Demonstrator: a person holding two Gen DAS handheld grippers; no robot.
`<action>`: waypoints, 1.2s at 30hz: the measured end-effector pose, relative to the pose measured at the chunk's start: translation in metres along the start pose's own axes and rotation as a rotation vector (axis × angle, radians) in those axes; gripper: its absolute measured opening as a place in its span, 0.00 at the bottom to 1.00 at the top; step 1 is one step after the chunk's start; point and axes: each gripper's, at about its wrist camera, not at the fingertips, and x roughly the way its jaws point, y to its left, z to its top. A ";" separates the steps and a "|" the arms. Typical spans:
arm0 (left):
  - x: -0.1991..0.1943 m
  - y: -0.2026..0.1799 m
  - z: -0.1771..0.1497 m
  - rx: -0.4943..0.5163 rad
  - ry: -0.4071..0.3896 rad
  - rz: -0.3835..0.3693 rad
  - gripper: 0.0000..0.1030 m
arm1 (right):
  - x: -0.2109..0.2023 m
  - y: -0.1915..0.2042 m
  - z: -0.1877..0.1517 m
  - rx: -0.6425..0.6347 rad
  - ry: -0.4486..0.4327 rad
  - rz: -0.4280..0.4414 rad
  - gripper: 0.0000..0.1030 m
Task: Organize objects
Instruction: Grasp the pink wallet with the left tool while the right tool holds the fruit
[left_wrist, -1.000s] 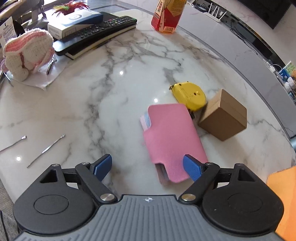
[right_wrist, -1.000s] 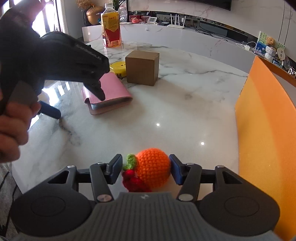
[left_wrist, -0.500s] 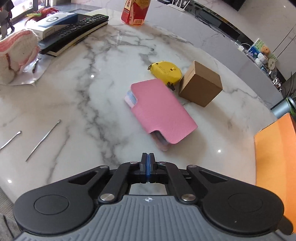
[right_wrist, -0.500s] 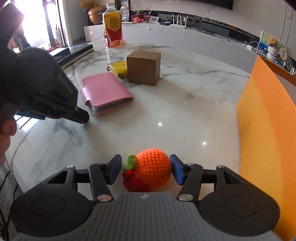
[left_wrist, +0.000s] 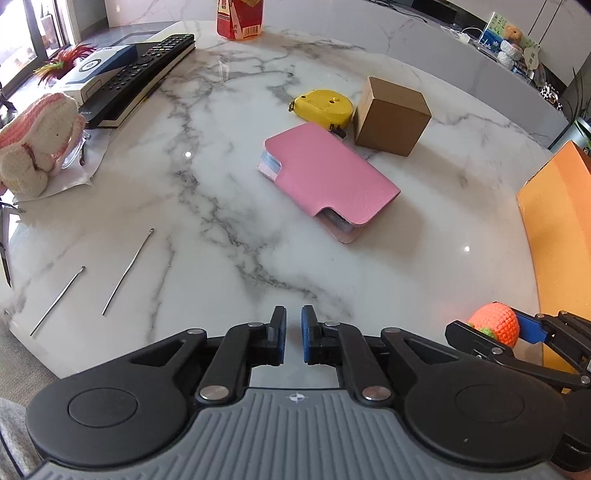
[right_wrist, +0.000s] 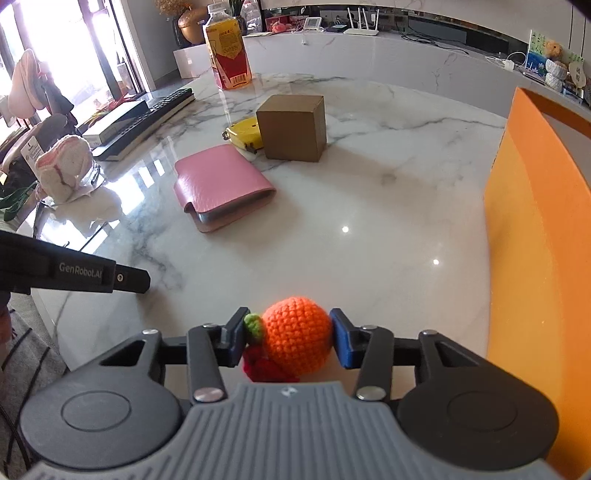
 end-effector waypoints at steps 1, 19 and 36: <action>-0.001 0.001 0.002 0.007 0.006 -0.001 0.09 | -0.003 0.002 0.002 -0.021 0.007 -0.012 0.47; 0.029 -0.019 0.071 0.482 0.038 -0.064 0.69 | 0.015 0.016 0.101 -0.264 0.176 0.059 0.47; 0.041 -0.011 0.075 0.445 0.054 -0.134 0.44 | 0.022 0.019 0.104 -0.249 0.188 0.055 0.47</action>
